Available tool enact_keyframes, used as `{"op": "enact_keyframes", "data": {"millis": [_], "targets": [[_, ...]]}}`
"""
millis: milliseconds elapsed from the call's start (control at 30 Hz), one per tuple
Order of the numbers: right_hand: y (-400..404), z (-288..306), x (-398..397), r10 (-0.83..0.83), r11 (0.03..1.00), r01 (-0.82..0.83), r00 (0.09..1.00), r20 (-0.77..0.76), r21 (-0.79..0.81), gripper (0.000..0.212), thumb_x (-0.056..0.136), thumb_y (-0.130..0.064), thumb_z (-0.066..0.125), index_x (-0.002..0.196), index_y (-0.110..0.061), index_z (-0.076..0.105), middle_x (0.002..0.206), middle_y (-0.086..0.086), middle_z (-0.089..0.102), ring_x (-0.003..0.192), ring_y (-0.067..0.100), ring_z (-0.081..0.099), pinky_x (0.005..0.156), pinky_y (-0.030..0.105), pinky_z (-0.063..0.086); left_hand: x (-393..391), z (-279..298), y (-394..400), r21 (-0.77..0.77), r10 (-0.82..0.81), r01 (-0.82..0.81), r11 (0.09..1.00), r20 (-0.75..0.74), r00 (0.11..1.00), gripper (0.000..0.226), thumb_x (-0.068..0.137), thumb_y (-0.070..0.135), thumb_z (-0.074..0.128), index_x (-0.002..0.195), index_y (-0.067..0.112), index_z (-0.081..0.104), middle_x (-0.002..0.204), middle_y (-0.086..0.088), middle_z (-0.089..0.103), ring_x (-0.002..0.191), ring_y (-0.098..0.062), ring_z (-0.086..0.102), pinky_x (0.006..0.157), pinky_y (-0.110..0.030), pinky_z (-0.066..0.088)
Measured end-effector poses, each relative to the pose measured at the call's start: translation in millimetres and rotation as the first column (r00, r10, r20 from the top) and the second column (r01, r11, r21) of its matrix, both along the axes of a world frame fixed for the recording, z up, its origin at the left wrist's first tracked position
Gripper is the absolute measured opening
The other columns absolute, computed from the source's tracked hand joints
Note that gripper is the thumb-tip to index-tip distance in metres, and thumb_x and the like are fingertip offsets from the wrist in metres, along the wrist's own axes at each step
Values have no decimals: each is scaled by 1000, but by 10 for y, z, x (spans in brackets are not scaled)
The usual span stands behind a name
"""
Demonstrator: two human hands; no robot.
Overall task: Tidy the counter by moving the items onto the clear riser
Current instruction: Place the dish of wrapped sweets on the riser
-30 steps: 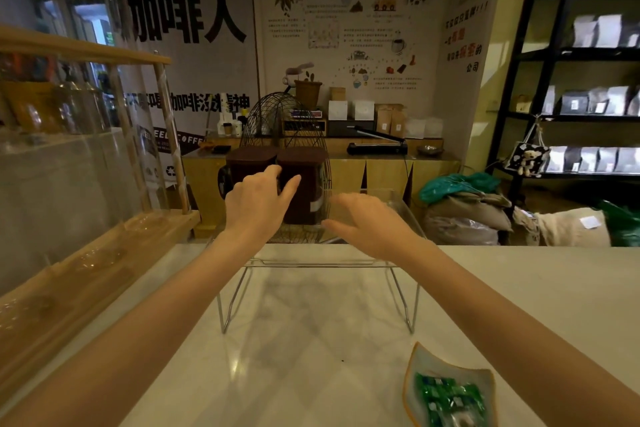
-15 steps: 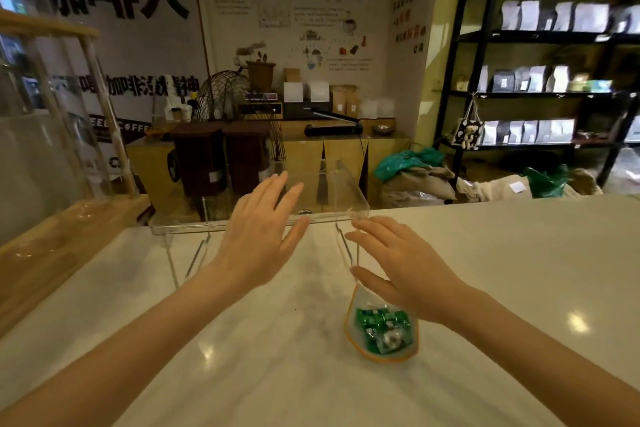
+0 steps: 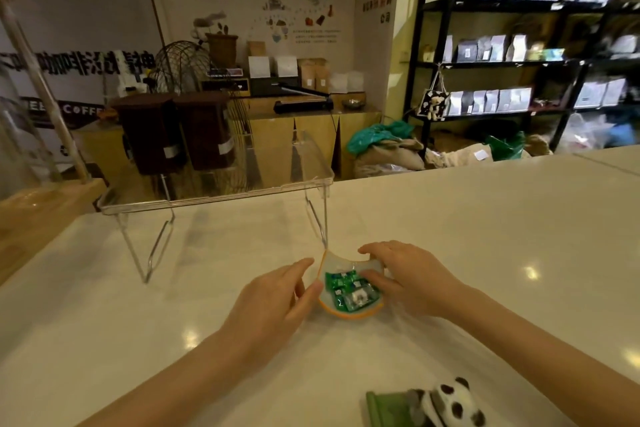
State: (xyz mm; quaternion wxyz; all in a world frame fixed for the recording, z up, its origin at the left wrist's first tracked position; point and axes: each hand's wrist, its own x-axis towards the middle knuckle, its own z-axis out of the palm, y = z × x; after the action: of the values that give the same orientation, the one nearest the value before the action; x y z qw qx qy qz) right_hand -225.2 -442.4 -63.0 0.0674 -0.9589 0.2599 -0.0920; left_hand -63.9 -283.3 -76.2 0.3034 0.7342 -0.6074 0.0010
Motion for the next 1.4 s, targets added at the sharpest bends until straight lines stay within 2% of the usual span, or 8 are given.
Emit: {"op": "enact_keyframes", "data": {"millis": [100,200,433,600,767,900,1200,1400], "targets": [[-11,-49,-4,-43,994,34,996,82,103,33,92,-37,41,120,-23,50,119,1,62,102,20,57,77,29,42,-70,-1,-61,44,49,-35,998,-388,921,43,86,39,50,126,22,49,65,7,65,54,-1,57,55,-15,45],[-12,-75,-4,-50,984,24,989,141,176,27,93,-27,39,114,-19,55,112,3,66,95,20,58,75,29,44,-133,24,-113,148,105,12,989,-753,649,21,84,20,58,105,22,57,53,1,68,45,-12,61,37,-23,48],[-40,-46,14,-89,952,25,976,200,305,28,92,-12,38,108,-13,61,100,10,69,82,21,60,68,27,43,-141,100,-111,229,163,161,960,-925,343,8,81,14,61,85,14,68,77,-14,75,71,-23,72,47,-26,56],[-45,59,20,-82,948,3,969,233,320,27,90,-10,41,106,-11,64,82,3,63,69,14,54,55,11,38,-151,167,-65,193,131,178,965,-941,311,13,79,13,63,92,9,67,82,-16,75,74,-25,72,50,-26,57],[-26,358,25,-71,929,-66,933,352,365,24,89,-10,45,97,-13,67,86,14,71,75,25,66,68,33,54,-151,458,9,93,34,167,982,-945,325,26,69,20,70,92,8,65,82,-18,75,76,-27,72,54,-26,58],[-47,628,79,-63,895,-139,902,428,424,22,89,-8,47,92,-16,67,84,2,69,63,2,64,55,13,52,-127,751,47,28,-24,149,988,-941,338,50,53,29,72,96,6,62,79,-19,75,73,-26,72,50,-23,57],[-231,1204,506,-140,864,-252,712,688,437,17,84,-17,59,102,-14,58,83,15,71,71,26,68,61,31,58,191,1321,-151,-111,-120,47,993,-914,388,40,51,32,73,83,9,69,75,-14,76,71,-24,72,48,-21,55],[-578,1357,1018,-269,829,-235,628,730,508,8,79,-21,67,77,-17,60,69,-3,67,55,3,65,47,15,53,454,1513,-459,-151,-127,-46,987,-934,333,35,63,28,71,87,4,66,73,-15,75,71,-23,72,51,-23,57]]}}
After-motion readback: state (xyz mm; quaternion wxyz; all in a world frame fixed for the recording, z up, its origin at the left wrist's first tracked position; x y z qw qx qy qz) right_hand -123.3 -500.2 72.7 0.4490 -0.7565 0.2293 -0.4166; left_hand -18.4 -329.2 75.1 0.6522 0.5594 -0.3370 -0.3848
